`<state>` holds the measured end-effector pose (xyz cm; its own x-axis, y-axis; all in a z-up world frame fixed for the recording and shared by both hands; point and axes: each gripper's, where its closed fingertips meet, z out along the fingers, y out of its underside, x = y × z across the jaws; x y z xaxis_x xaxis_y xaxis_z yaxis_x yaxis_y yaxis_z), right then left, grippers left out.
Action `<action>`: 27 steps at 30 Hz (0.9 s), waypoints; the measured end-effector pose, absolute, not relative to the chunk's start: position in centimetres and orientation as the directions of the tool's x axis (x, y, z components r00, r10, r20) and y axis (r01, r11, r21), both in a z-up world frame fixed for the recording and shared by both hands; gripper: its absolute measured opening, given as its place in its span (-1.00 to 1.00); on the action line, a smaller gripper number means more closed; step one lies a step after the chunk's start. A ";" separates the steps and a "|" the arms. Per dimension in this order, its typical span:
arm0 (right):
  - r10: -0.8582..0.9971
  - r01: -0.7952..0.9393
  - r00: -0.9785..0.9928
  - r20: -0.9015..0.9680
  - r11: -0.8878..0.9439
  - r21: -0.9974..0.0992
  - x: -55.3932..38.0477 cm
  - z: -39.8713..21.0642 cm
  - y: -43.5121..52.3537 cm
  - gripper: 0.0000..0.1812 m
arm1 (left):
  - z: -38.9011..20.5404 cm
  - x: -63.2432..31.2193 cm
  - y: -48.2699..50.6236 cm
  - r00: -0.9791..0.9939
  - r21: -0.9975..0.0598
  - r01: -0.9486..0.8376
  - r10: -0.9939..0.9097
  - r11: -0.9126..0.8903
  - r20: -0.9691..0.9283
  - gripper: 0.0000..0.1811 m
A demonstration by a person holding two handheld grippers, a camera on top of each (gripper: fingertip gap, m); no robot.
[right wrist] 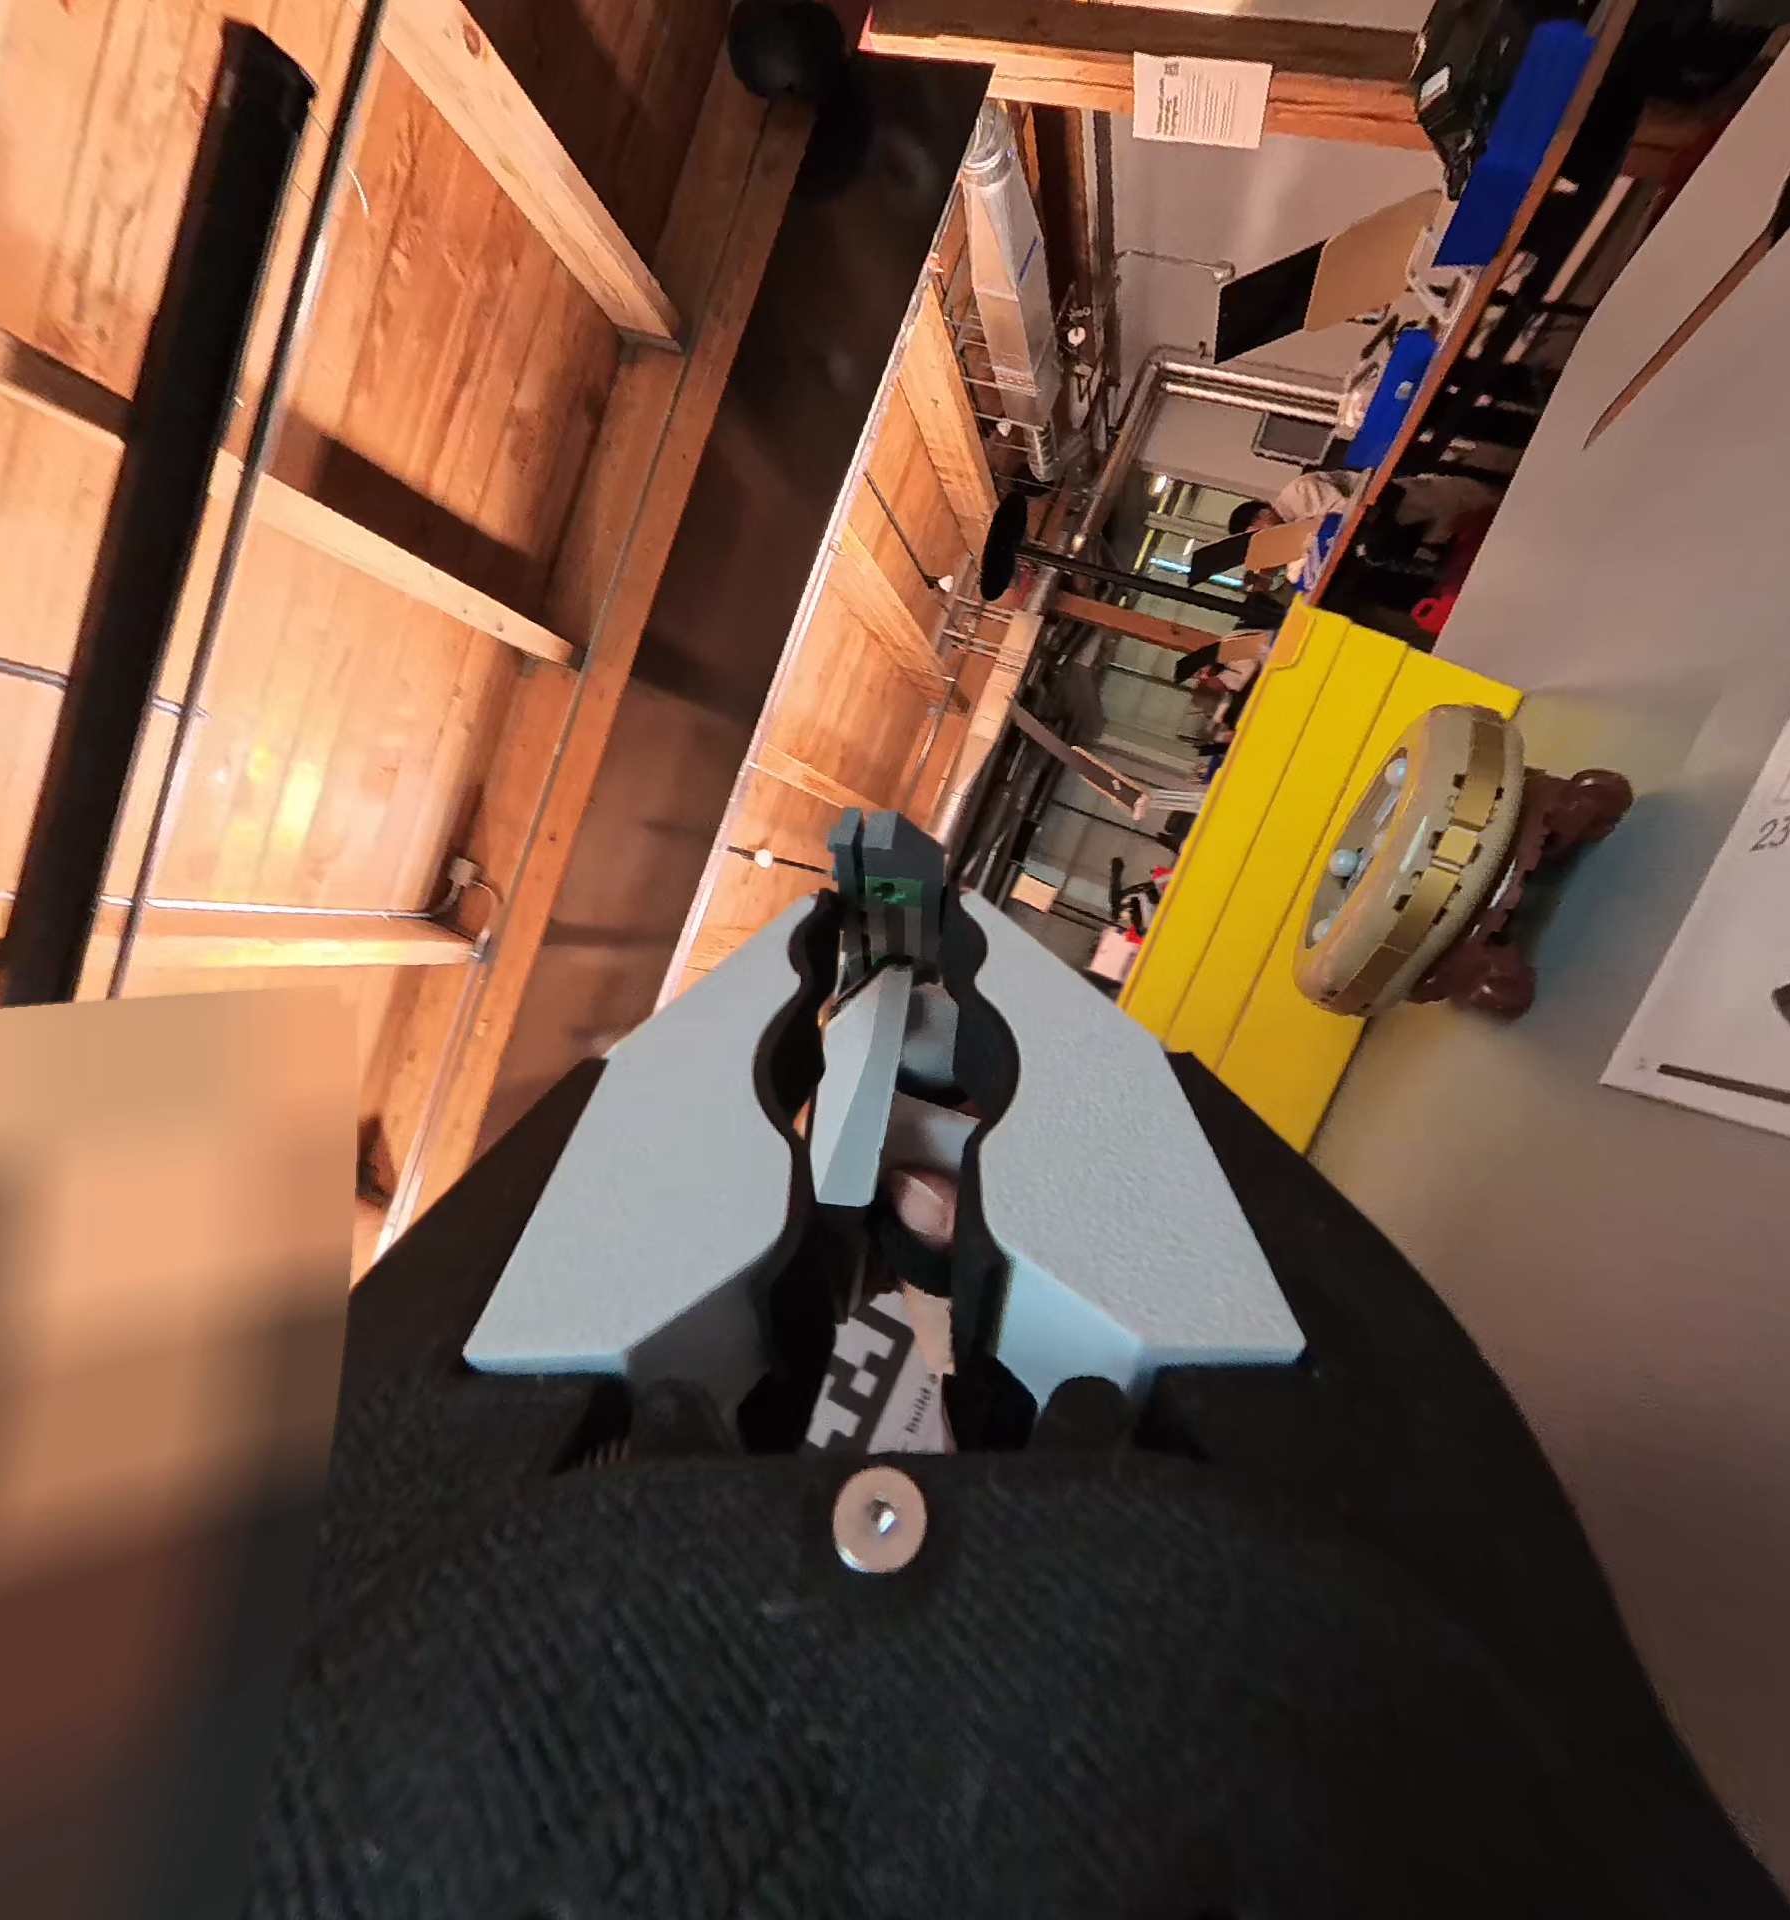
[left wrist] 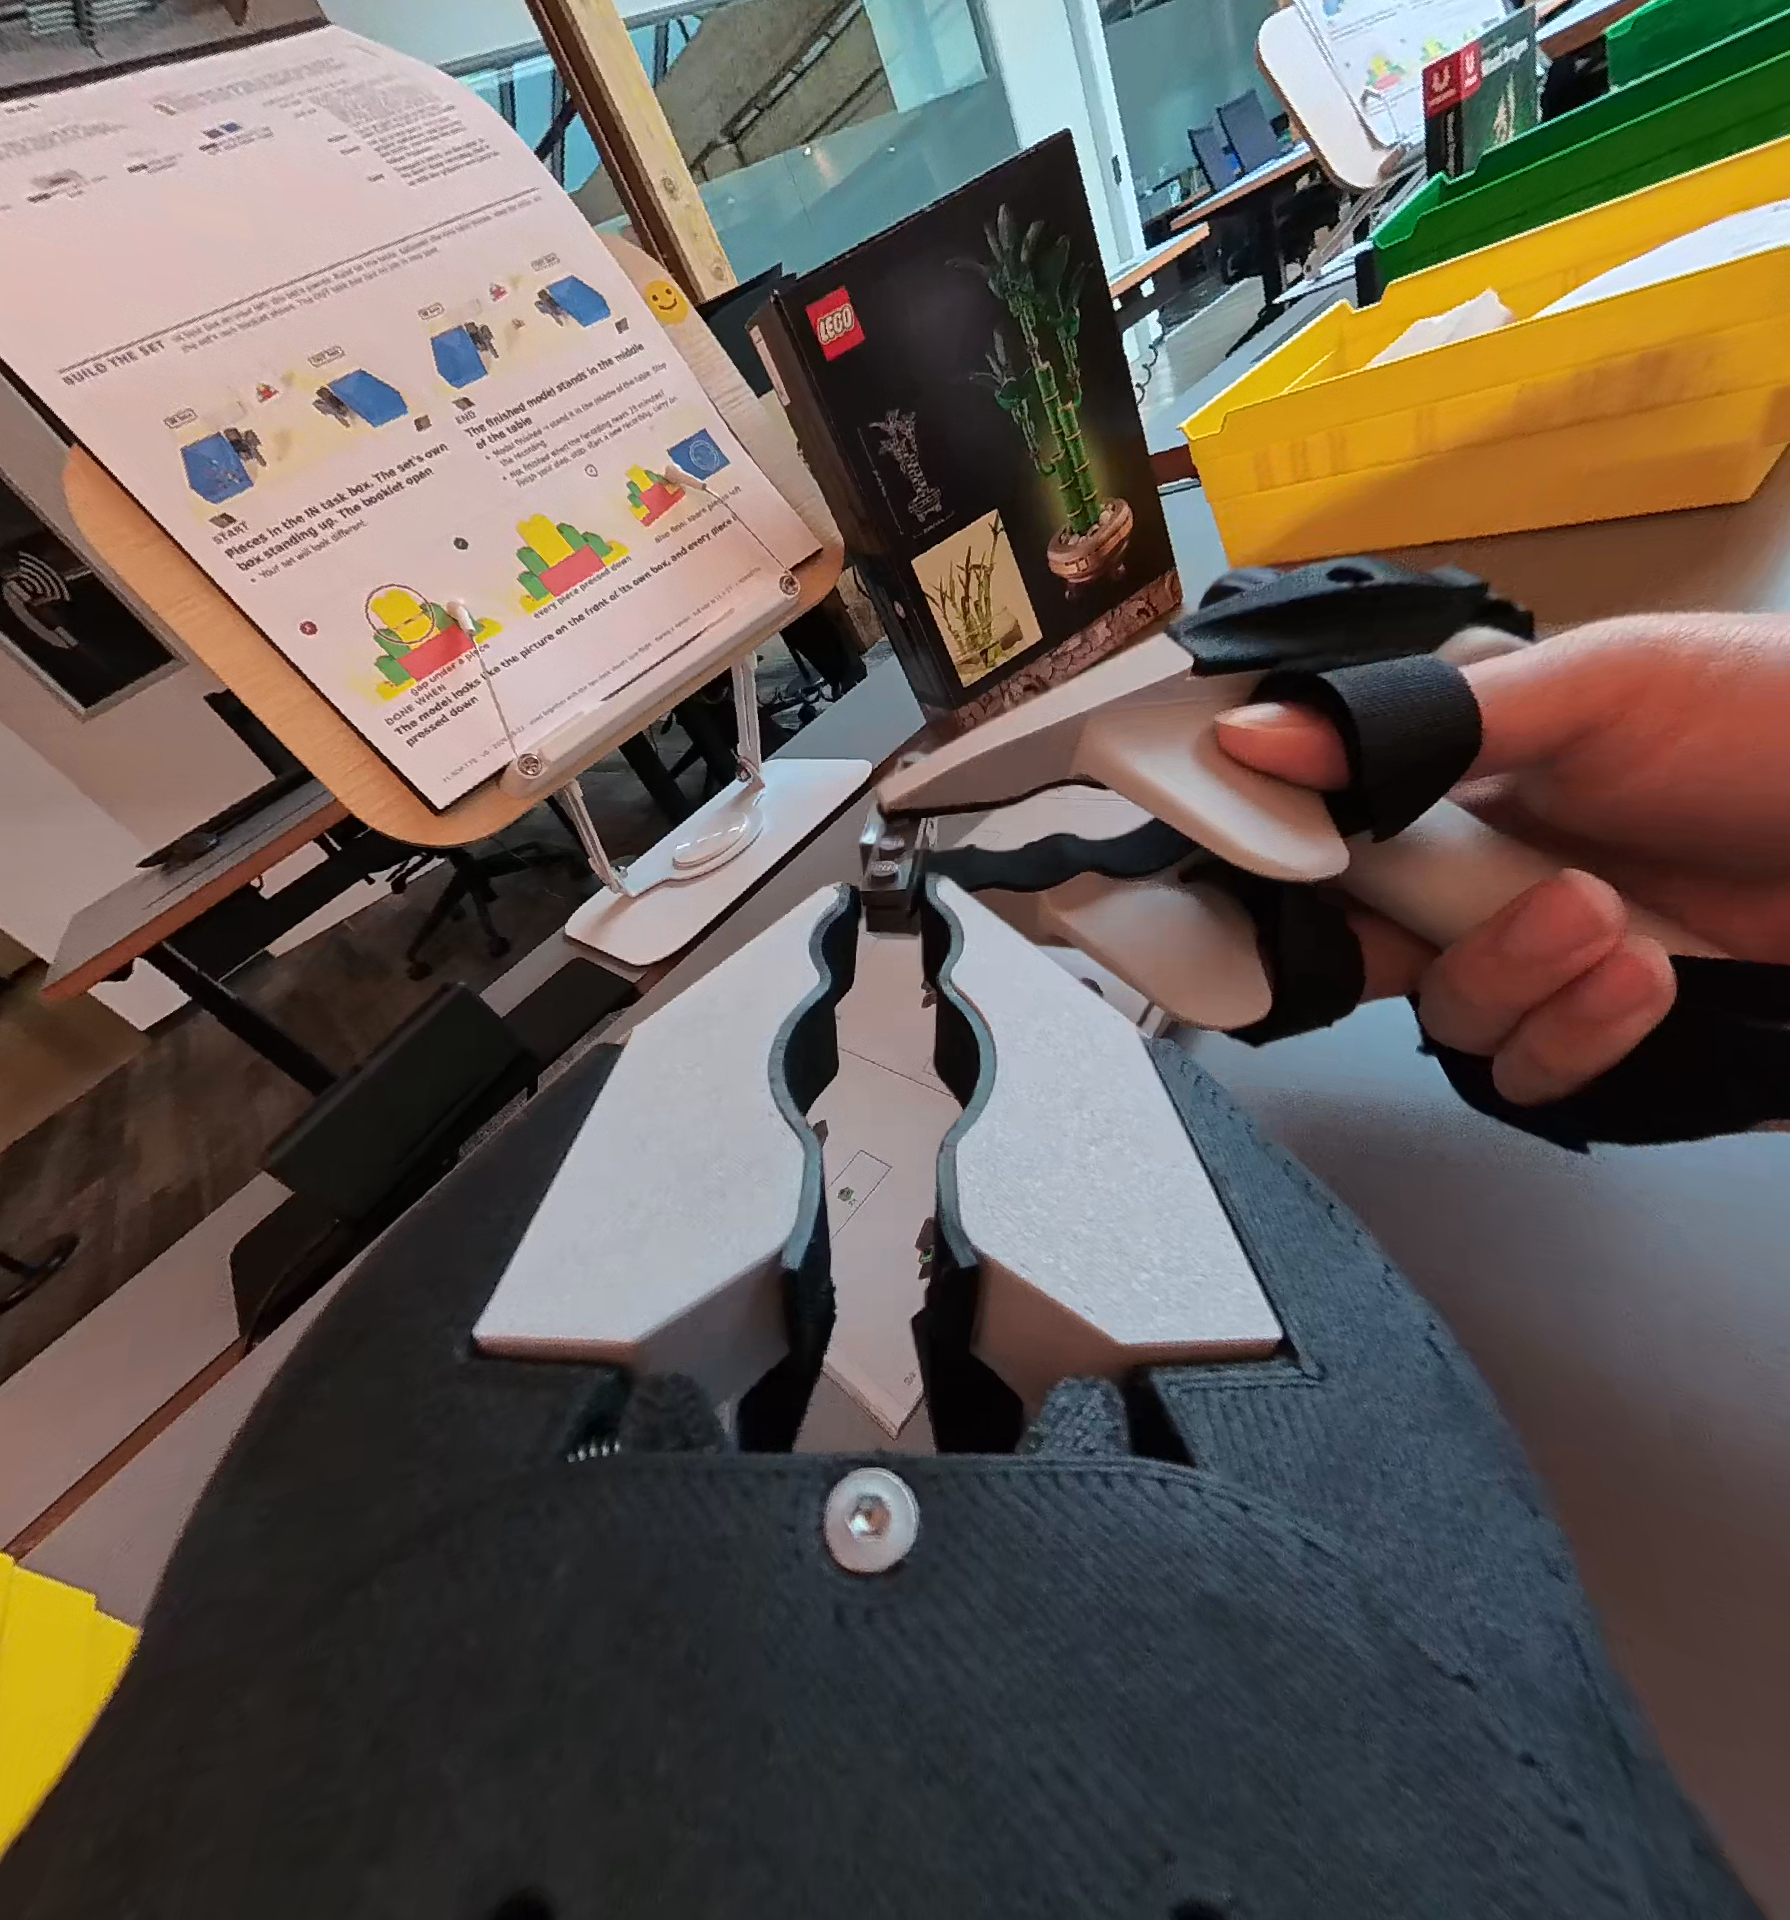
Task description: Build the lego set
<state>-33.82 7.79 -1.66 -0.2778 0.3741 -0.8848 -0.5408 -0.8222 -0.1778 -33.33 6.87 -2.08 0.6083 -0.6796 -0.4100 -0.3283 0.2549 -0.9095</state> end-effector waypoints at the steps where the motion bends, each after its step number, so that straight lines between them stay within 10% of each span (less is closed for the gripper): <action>1: 0.359 -0.538 -0.297 -0.885 -0.829 -0.156 -33.8 -1.7 7.8 -0.81 | -2.1 -33.3 6.9 0.611 -0.912 -0.327 -0.681 0.249 -0.405 -0.89; 27: 0.371 -0.523 -0.290 -0.882 -0.833 -0.179 -33.9 -1.6 7.4 -0.80 | -1.9 -33.3 6.6 0.591 -0.944 -0.266 -0.741 0.195 -0.320 -0.90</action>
